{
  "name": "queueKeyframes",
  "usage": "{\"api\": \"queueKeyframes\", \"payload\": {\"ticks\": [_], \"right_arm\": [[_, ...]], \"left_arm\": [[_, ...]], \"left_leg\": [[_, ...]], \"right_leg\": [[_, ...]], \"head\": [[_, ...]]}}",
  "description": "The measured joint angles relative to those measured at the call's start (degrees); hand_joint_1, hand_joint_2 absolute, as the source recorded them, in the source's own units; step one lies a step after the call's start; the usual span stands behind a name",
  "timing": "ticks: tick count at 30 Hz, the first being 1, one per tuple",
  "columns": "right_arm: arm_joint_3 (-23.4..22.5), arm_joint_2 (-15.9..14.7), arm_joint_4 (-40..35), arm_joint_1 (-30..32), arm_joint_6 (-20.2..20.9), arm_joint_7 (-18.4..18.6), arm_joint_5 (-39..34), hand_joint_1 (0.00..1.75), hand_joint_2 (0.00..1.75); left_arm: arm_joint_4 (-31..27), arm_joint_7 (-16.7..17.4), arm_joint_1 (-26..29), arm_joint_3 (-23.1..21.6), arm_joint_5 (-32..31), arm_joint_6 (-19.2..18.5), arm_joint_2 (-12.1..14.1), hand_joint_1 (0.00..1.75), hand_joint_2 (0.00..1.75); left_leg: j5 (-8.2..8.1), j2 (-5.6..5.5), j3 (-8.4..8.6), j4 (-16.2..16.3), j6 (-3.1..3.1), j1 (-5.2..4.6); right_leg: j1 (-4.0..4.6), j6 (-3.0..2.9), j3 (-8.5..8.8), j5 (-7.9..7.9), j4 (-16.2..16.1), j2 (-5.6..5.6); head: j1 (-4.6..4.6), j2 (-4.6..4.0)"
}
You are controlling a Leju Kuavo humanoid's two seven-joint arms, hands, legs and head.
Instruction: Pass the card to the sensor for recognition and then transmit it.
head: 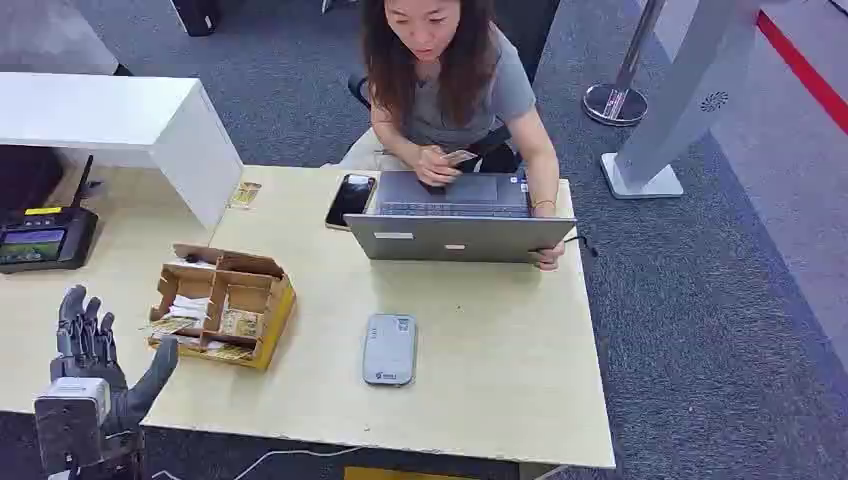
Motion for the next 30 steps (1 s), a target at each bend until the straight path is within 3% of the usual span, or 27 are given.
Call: {"api": "queueKeyframes", "payload": {"ticks": [26,30], "right_arm": [[0.1,0.0,0.0,0.0,0.0,0.2,-0.5,0.0,1.75],[0.1,0.0,0.0,0.0,0.0,0.2,-0.2,0.0,1.75]], "left_arm": [[0.0,0.0,0.6,0.3,-4.3,0.7,-0.5,0.0,1.75],[0.1,0.7,0.0,0.3,-0.6,0.4,-0.7,0.0,1.75]], "left_leg": [[0.0,0.0,0.01,0.0,0.0,0.0],[0.0,0.0,0.01,0.0,0.0,0.0]], "right_leg": [[0.0,0.0,-0.01,0.0,0.0,0.0],[0.0,0.0,-0.01,0.0,0.0,-0.01]], "head": [[0.0,0.0],[0.0,0.0]]}}
